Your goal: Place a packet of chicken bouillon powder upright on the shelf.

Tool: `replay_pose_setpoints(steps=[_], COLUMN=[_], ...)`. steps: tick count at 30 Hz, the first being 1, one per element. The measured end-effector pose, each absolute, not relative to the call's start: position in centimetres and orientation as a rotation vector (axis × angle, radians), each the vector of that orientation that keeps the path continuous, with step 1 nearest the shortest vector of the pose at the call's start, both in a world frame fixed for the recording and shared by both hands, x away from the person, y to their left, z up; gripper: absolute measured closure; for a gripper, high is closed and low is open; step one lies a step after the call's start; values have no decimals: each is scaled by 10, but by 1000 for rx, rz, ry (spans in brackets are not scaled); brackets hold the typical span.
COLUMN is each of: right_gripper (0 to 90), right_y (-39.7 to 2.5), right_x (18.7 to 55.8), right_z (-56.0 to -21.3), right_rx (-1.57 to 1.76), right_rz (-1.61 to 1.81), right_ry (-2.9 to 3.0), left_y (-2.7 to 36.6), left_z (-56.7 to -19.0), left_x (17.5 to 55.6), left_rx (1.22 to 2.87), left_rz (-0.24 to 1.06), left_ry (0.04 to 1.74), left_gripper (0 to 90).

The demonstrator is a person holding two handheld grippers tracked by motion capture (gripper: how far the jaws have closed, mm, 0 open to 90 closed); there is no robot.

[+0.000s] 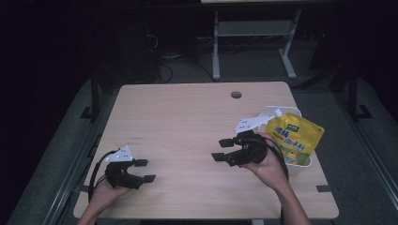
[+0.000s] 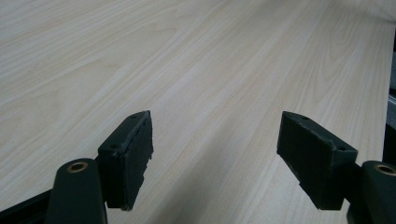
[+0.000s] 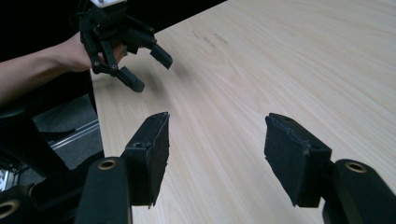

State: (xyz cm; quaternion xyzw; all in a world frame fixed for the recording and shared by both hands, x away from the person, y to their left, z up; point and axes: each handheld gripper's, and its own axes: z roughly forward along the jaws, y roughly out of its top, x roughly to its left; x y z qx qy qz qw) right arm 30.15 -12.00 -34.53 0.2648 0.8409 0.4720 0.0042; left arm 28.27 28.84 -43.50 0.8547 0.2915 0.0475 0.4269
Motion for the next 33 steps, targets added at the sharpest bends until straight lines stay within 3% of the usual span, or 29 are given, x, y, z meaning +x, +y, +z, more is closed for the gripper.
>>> replay_pose_setpoints(steps=[16, 33], right_gripper=[366, 357], right_y=[-92, -74], right_x=[297, 285], right_z=[-368, -422], right_rx=[813, 841], right_rz=[1455, 1424], right_ry=[2713, 2792], left_y=[289, 287], left_z=[-435, -437], left_x=[283, 282], left_rx=[2140, 2163], left_rz=[121, 129], left_ry=[725, 719], left_gripper=[263, 260])
